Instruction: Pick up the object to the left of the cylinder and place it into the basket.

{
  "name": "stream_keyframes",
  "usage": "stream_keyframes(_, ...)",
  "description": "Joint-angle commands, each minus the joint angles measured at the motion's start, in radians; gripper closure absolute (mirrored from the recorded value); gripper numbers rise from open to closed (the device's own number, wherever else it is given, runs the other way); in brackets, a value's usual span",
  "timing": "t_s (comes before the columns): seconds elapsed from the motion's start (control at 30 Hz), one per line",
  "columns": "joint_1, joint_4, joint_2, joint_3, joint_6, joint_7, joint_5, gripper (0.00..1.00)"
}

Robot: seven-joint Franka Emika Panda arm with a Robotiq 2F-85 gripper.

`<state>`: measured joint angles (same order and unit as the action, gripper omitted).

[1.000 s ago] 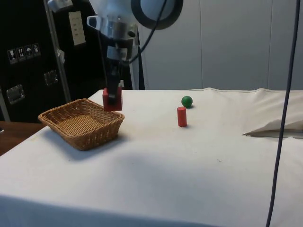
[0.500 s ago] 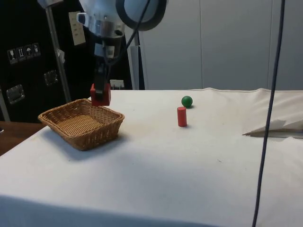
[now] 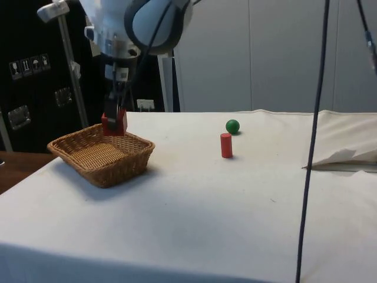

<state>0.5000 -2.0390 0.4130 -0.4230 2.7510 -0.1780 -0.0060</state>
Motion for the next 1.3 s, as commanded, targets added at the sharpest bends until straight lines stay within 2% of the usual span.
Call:
stream_keyframes(0.0,-0.017,0.018,0.022,0.015,0.010,-0.021,0.025,0.99)
stream_keyframes(0.2,-0.026,0.071,0.085,0.011,0.016,-0.042,0.061,0.99)
stream_keyframes(0.23,-0.033,0.094,0.113,0.012,0.020,-0.055,0.081,0.99)
stream_keyframes(0.3,-0.038,0.116,0.140,0.011,0.023,-0.070,0.103,0.99)
stream_keyframes(0.33,-0.018,0.109,0.137,-0.010,0.018,-0.056,0.091,0.99)
stream_keyframes(0.37,-0.040,0.128,0.154,0.011,0.024,-0.078,0.115,0.99)
stream_keyframes(0.57,-0.054,0.209,0.243,0.007,0.022,-0.139,0.205,0.99)
stream_keyframes(0.6,-0.035,0.204,0.243,-0.015,0.019,-0.128,0.200,0.99)
stream_keyframes(0.63,-0.058,0.221,0.257,0.007,0.022,-0.148,0.219,0.99)
stream_keyframes(0.7,-0.062,0.243,0.280,0.006,0.020,-0.165,0.244,0.99)
stream_keyframes(0.83,-0.058,0.272,0.314,-0.003,0.017,-0.205,0.309,0.99)
stream_keyframes(0.9,-0.047,0.275,0.323,-0.017,0.018,-0.204,0.315,0.99)
stream_keyframes(0.93,-0.052,0.276,0.319,-0.010,0.015,-0.211,0.319,0.99)
stream_keyframes(0.97,-0.050,0.278,0.321,-0.013,0.015,-0.209,0.318,0.99)
stream_keyframes(1.0,-0.049,0.278,0.322,-0.014,0.015,-0.208,0.317,0.97)
stream_keyframes(1.07,-0.048,0.279,0.324,-0.016,0.015,-0.207,0.316,0.84)
stream_keyframes(1.13,-0.047,0.280,0.325,-0.017,0.015,-0.206,0.316,0.64)
stream_keyframes(1.17,-0.047,0.280,0.325,-0.018,0.015,-0.206,0.315,0.50)
stream_keyframes(1.2,-0.046,0.281,0.326,-0.019,0.015,-0.205,0.315,0.30)
stream_keyframes(1.23,-0.046,0.278,0.323,-0.018,0.018,-0.205,0.316,0.20)
stream_keyframes(1.27,-0.046,0.281,0.326,-0.020,0.015,-0.205,0.315,0.20)
